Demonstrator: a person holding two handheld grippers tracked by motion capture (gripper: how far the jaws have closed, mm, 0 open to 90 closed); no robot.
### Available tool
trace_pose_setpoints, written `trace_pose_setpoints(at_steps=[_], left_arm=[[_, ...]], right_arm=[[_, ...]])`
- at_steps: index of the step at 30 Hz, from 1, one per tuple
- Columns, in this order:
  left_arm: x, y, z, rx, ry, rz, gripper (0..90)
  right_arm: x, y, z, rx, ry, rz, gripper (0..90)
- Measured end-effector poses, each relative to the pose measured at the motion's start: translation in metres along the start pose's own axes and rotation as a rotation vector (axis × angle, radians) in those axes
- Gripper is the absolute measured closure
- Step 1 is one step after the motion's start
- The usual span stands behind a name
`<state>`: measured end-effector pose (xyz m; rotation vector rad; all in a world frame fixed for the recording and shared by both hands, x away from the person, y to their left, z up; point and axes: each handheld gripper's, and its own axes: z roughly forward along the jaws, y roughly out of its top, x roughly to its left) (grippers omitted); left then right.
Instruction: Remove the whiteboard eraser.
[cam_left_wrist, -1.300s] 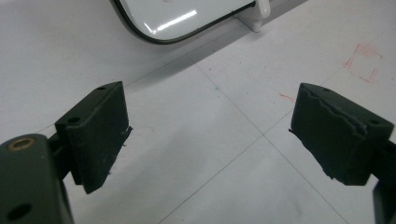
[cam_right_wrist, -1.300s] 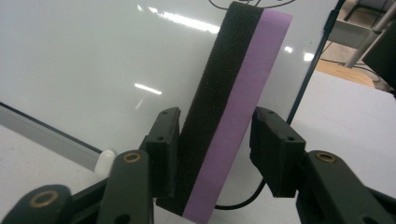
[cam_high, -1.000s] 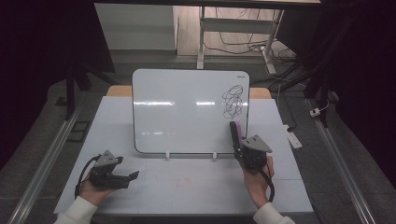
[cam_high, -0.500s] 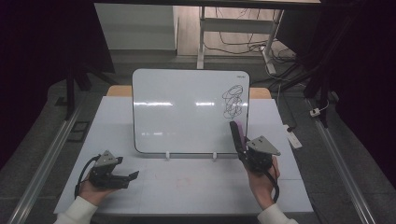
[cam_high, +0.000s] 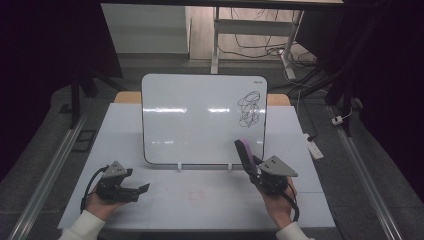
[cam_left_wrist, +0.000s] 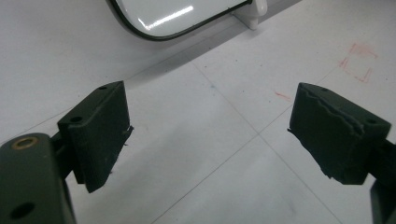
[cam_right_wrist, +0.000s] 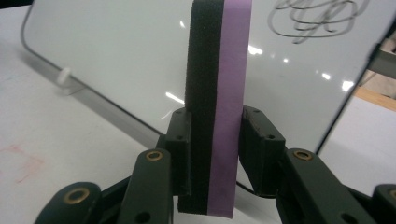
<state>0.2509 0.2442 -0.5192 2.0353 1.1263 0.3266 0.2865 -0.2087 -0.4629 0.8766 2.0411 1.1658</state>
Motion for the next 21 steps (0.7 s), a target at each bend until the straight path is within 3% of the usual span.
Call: trace_pose_setpoints(at_steps=[3,13,21], left_arm=[[-0.001,0.004,0.0,-0.005,-0.017,-0.007,13.0],[-0.016,0.03,0.01,0.011,-0.067,0.007,12.9],[-0.02,0.049,0.015,0.012,-0.093,-0.009,14.2]], right_arm=[[0.007,0.0,0.001,0.001,0.019,-0.029,65.6],[0.024,0.001,0.004,0.004,0.071,-0.066,65.6],[0.032,0.001,0.007,0.011,0.09,-0.085,65.6]])
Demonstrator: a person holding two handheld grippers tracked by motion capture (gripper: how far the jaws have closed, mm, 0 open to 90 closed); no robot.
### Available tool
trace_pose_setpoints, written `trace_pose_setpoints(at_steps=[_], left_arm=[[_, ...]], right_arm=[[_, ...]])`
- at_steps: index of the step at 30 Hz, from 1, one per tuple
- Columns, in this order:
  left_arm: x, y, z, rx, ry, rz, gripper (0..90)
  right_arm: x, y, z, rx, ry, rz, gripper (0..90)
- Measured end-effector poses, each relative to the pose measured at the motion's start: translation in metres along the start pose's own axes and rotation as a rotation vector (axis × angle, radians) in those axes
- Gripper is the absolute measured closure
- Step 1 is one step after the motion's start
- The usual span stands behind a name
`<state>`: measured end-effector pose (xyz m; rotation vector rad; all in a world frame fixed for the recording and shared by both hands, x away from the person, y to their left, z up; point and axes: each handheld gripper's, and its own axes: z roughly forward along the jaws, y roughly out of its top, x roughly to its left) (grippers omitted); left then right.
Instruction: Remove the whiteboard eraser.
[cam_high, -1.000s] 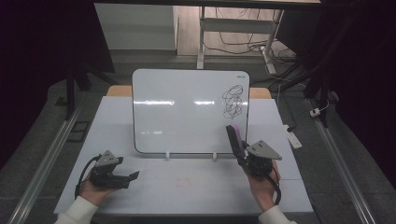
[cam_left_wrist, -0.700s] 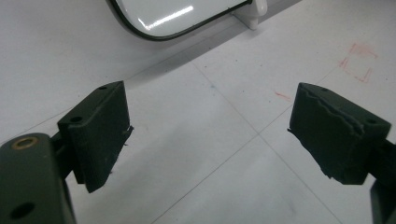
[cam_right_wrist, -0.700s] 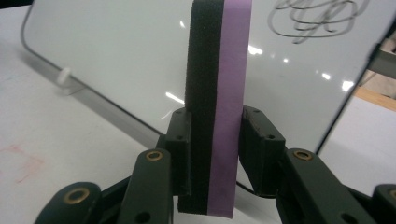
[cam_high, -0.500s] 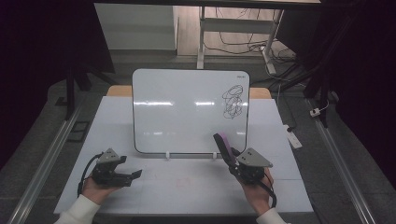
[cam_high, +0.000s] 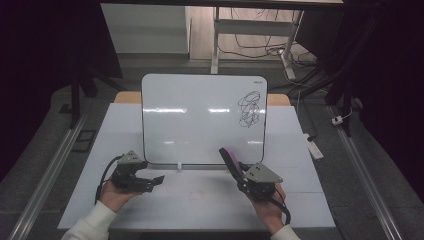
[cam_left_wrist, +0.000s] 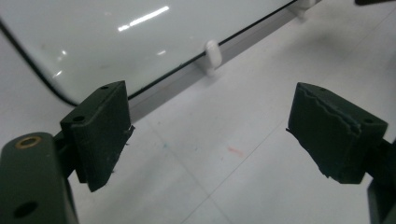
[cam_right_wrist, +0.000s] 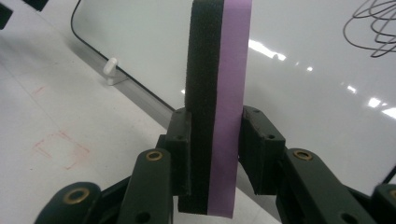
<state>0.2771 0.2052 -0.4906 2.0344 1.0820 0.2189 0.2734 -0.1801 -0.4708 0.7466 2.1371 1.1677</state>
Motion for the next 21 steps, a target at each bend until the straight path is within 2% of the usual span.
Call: trace_pose_setpoints(at_steps=[15,18,19,21], left_arm=[[-0.018,0.032,0.011,-0.006,-0.045,0.058,15.2],[-0.022,0.04,0.013,-0.014,-0.07,0.065,16.1],[-0.025,0.044,0.013,-0.02,-0.093,0.066,16.6],[-0.027,0.047,0.013,-0.023,-0.099,0.07,17.4]], right_arm=[[0.01,0.001,0.006,0.011,0.03,-0.023,65.6],[0.013,0.002,0.008,0.011,0.048,-0.031,65.6],[0.015,0.002,0.009,0.012,0.052,-0.033,65.6],[0.016,0.002,0.01,0.013,0.055,-0.041,65.7]])
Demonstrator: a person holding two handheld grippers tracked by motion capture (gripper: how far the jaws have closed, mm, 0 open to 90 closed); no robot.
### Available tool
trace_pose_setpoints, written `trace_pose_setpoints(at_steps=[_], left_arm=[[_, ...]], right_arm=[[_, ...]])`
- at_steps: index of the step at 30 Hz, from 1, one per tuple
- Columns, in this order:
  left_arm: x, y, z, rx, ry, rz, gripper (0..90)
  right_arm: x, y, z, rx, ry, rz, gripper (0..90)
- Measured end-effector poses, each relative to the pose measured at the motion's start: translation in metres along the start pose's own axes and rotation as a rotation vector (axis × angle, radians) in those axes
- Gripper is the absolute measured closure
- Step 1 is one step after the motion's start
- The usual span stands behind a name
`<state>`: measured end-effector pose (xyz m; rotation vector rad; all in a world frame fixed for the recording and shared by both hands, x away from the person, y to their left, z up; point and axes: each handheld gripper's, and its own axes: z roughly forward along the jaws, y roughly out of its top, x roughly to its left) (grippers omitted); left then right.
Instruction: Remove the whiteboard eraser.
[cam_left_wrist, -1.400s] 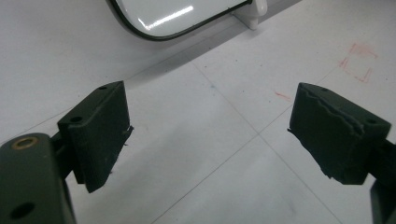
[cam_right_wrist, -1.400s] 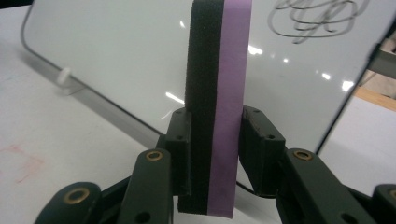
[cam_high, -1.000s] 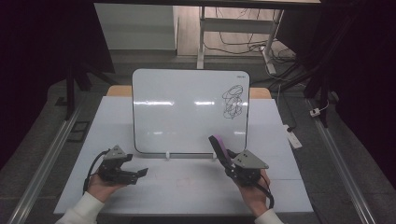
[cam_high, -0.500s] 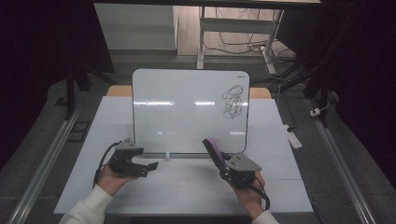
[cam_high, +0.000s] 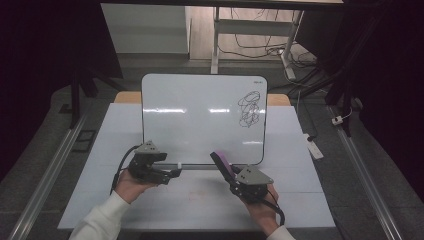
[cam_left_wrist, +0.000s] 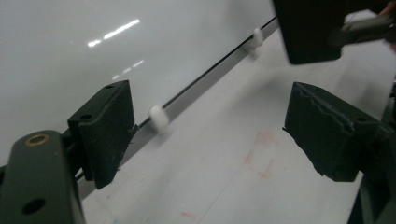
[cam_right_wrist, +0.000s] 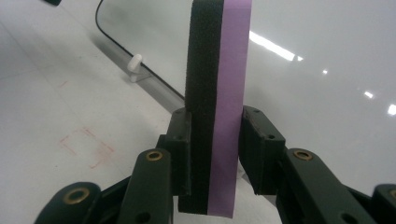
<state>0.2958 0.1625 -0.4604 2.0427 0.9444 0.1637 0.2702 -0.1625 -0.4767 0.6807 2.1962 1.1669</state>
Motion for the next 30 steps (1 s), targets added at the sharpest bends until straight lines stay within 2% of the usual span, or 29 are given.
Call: trace_pose_setpoints(at_steps=[2,3,11,16,17,18,19,20,23,27,30], left_arm=[[-0.003,0.005,0.001,-0.001,-0.011,0.008,17.4],[-0.007,0.009,0.002,0.0,-0.032,0.013,17.4],[-0.015,0.023,0.013,0.018,-0.082,0.033,16.9],[-0.015,0.038,0.021,0.017,-0.146,0.037,18.3],[-0.015,0.038,0.021,0.017,-0.146,0.037,18.5],[-0.015,0.041,0.025,0.022,-0.17,0.036,19.1],[-0.015,0.041,0.025,0.022,-0.17,0.036,19.7],[-0.016,0.043,0.031,0.036,-0.196,0.035,20.5],[-0.017,0.044,0.036,0.055,-0.2,0.04,21.3],[-0.017,0.045,0.045,0.083,-0.23,0.044,23.6],[-0.017,0.045,0.048,0.104,-0.242,0.046,25.5]], right_arm=[[0.005,0.001,0.002,0.007,0.003,-0.025,65.7],[0.007,0.001,0.003,0.01,0.001,-0.038,65.6],[0.021,0.003,0.008,0.018,0.011,-0.106,65.6],[0.028,0.003,0.011,0.023,0.014,-0.14,65.6],[0.028,0.003,0.011,0.023,0.014,-0.14,65.6],[0.031,0.003,0.011,0.024,0.014,-0.158,65.6],[0.032,0.003,0.011,0.026,0.013,-0.164,65.6],[0.033,0.003,0.012,0.026,0.012,-0.171,65.6],[0.036,0.003,0.012,0.027,0.014,-0.182,65.6],[0.039,0.003,0.013,0.026,0.015,-0.19,65.6],[0.042,0.003,0.013,0.029,0.007,-0.222,65.6]])
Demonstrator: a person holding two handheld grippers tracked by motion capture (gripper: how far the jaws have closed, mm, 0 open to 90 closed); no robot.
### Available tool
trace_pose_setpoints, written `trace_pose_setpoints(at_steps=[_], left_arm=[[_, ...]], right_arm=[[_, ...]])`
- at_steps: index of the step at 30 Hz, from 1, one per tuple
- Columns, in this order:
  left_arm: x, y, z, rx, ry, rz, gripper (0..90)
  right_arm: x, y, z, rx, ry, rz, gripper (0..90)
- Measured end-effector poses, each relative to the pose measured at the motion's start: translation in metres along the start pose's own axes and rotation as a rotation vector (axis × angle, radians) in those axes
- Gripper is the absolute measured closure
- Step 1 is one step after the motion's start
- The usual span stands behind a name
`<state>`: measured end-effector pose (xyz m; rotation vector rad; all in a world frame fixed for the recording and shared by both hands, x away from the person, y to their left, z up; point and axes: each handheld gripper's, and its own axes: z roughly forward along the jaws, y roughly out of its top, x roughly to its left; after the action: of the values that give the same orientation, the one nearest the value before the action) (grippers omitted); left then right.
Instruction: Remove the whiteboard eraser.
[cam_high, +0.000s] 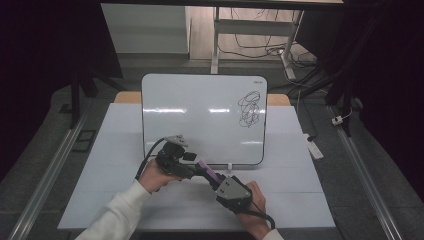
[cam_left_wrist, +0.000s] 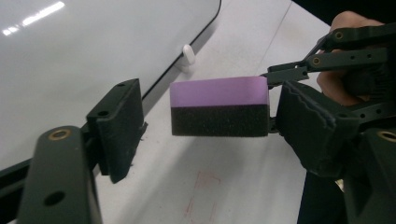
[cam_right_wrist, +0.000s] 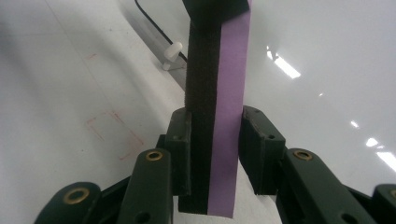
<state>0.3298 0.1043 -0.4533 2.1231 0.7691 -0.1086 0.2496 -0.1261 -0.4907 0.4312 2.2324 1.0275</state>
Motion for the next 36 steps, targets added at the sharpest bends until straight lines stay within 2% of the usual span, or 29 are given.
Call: trace_pose_setpoints(at_steps=[5,7,8,13,16,19,21,24,25,27,31,32,33,34,35,36], left_arm=[[0.002,-0.001,0.003,0.021,-0.038,0.005,32.2],[0.003,-0.002,0.003,0.024,-0.046,0.004,34.7],[0.003,-0.002,0.004,0.027,-0.064,0.003,36.6],[0.003,-0.004,0.006,0.039,-0.058,0.006,39.0],[0.003,-0.004,0.006,0.041,-0.056,0.008,39.4],[0.003,-0.005,0.005,0.041,-0.053,0.016,39.6],[0.002,-0.005,0.005,0.038,-0.05,0.018,39.8],[-0.002,-0.006,0.005,0.053,-0.019,0.055,39.9],[-0.002,-0.006,0.005,0.053,-0.019,0.055,39.9],[-0.002,-0.008,0.003,0.053,-0.026,0.081,40.0],[-0.002,-0.01,0.0,0.048,-0.036,0.121,40.0],[-0.002,-0.01,0.0,0.048,-0.036,0.121,40.1],[-0.003,-0.012,-0.001,0.053,-0.052,0.15,40.1],[-0.003,-0.012,-0.001,0.053,-0.052,0.15,40.1],[-0.005,-0.013,-0.002,0.055,-0.066,0.181,40.1],[-0.006,-0.013,-0.002,0.054,-0.074,0.194,40.1]], right_arm=[[0.005,0.002,0.0,0.001,-0.009,-0.044,65.5],[0.007,0.002,0.0,-0.002,-0.013,-0.046,65.5],[0.007,0.002,0.0,-0.002,-0.016,-0.051,65.5],[0.009,0.001,0.001,0.013,-0.02,-0.071,65.4],[0.009,0.001,0.001,0.016,-0.013,-0.068,64.9],[0.008,0.001,0.002,0.014,0.007,-0.035,63.6],[0.007,0.001,0.002,0.017,0.016,-0.03,62.9],[0.002,-0.001,0.003,0.019,0.055,0.022,49.3],[0.0,-0.001,0.002,0.017,0.074,0.048,46.4],[-0.008,-0.001,0.0,0.003,0.151,0.099,40.0],[-0.027,-0.005,-0.006,-0.029,0.273,0.195,35.0],[-0.027,-0.005,-0.006,-0.029,0.273,0.195,35.0],[-0.036,-0.008,-0.008,-0.042,0.33,0.234,33.4],[-0.041,-0.009,-0.009,-0.052,0.357,0.253,32.3],[-0.045,-0.01,-0.01,-0.059,0.376,0.269,31.0],[-0.048,-0.011,-0.01,-0.06,0.399,0.288,29.8]])
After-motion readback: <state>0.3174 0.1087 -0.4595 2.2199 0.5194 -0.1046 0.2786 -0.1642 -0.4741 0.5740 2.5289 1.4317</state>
